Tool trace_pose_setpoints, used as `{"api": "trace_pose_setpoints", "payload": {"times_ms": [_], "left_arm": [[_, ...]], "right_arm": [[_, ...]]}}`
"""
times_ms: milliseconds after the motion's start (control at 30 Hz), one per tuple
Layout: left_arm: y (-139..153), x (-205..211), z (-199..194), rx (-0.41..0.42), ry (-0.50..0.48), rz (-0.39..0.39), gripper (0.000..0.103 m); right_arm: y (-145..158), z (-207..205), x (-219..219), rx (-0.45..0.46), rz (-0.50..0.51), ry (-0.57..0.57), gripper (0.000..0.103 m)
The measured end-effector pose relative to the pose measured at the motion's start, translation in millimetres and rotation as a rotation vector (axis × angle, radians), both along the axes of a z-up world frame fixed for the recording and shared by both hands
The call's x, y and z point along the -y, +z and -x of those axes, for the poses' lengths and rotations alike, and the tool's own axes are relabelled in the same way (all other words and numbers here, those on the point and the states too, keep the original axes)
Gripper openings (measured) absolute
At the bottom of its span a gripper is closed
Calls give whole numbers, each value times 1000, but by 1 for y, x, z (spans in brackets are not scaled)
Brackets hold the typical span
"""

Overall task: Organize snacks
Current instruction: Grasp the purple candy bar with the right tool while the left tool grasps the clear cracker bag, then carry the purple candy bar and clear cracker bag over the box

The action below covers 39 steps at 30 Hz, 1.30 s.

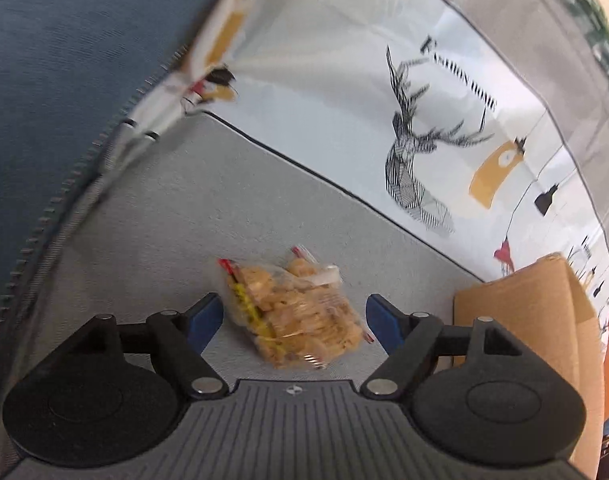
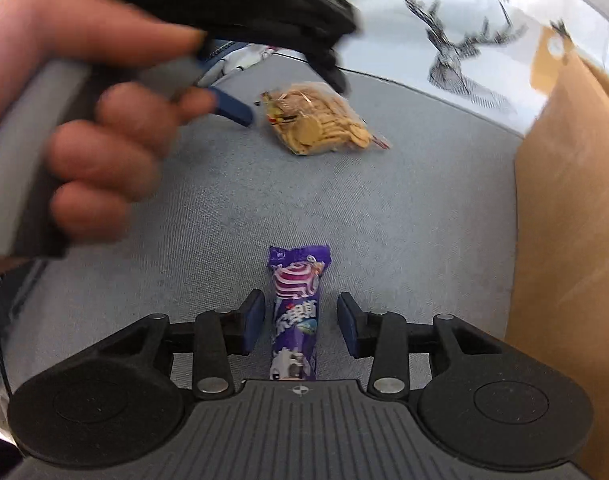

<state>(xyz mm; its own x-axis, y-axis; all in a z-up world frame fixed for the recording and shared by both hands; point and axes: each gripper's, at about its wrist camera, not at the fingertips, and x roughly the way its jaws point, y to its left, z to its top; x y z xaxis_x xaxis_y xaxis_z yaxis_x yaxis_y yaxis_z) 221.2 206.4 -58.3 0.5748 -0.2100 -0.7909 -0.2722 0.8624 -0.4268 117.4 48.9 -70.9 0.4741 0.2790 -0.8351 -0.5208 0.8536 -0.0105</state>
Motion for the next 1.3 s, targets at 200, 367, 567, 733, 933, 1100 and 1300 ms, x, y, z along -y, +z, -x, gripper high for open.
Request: {"api": "trace_pose_setpoints", "payload": {"times_ms": [200, 367, 567, 733, 933, 1100, 1300], "left_arm": [[2, 25, -7, -1, -68, -104, 55], [20, 23, 14, 58, -40, -142, 52], [57, 13, 68, 142, 42, -122, 52], [84, 11, 124, 189, 108, -120, 52], [109, 32, 168, 243, 89, -170, 52], [126, 51, 186, 288, 64, -181, 52], [135, 75, 185, 316, 53, -144, 52]], "right_arm": [[3, -1, 3, -7, -22, -7, 26], [14, 0, 13, 3, -69, -52, 25], [53, 20, 34, 112, -190, -50, 25], [94, 46, 67, 229, -279, -35, 25], [148, 84, 100, 343, -378, -31, 25], [169, 109, 136, 430, -392, -15, 25], [160, 117, 172, 449, -387, -64, 25]]}}
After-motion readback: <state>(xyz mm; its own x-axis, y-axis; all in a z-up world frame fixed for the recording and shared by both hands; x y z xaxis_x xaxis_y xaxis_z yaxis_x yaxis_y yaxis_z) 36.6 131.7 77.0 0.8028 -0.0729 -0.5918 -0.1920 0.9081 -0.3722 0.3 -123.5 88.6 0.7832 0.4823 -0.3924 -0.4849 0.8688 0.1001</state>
